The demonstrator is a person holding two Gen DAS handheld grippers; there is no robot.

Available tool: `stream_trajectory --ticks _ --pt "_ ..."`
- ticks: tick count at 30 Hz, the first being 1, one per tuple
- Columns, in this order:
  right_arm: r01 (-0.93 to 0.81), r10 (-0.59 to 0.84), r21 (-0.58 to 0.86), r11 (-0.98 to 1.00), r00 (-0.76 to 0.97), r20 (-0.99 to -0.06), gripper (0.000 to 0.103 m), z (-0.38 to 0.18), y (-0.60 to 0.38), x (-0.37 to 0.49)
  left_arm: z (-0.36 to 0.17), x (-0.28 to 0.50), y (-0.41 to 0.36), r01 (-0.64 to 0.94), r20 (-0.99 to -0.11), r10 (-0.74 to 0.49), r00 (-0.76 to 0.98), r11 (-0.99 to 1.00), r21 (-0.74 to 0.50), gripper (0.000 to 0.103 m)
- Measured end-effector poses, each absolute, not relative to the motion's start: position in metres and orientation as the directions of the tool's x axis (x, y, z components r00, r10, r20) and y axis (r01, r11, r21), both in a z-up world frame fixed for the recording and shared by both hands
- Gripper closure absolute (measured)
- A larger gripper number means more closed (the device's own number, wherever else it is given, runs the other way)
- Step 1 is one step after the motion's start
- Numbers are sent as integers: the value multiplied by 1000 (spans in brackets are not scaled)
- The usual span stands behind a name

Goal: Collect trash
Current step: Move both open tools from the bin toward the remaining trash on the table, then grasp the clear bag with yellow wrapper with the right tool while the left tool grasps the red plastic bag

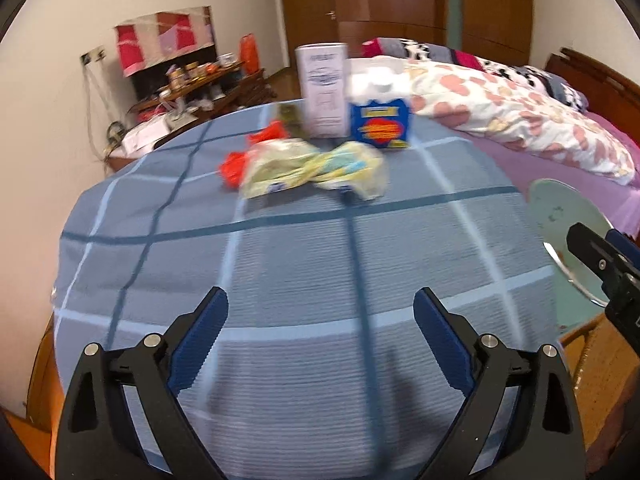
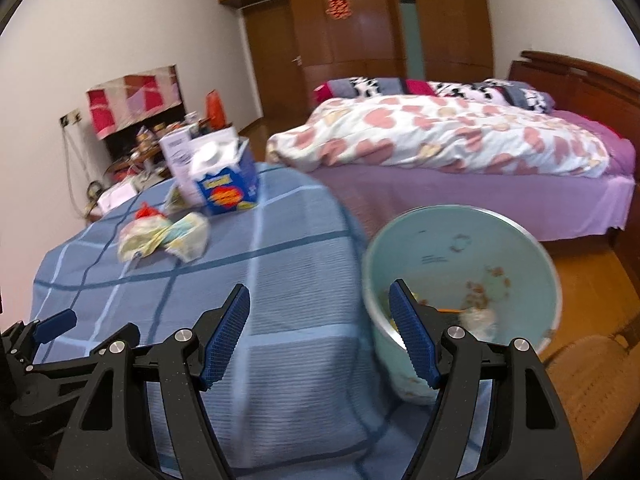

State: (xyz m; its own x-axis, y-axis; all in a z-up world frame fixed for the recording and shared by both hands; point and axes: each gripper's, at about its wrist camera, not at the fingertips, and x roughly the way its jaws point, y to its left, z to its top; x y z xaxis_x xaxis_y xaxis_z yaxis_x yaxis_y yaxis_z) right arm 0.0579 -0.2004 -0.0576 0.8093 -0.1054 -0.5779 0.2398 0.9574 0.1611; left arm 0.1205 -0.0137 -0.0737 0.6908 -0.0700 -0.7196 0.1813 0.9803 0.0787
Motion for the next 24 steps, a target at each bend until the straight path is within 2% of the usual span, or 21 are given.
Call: stream_trajectory --ticks 10,15,24 --pt "105 29 184 977 794 -607 32 -60 -153 104 -72 142 62 50 -716 -16 698 998 26 10" --pt "13 98 176 984 788 -608 32 -53 -132 141 -75 156 87 12 -710 19 704 999 38 10" --pt "-211 215 88 974 715 -665 32 -59 -95 229 -79 183 127 -46 -727 45 685 999 19 10"
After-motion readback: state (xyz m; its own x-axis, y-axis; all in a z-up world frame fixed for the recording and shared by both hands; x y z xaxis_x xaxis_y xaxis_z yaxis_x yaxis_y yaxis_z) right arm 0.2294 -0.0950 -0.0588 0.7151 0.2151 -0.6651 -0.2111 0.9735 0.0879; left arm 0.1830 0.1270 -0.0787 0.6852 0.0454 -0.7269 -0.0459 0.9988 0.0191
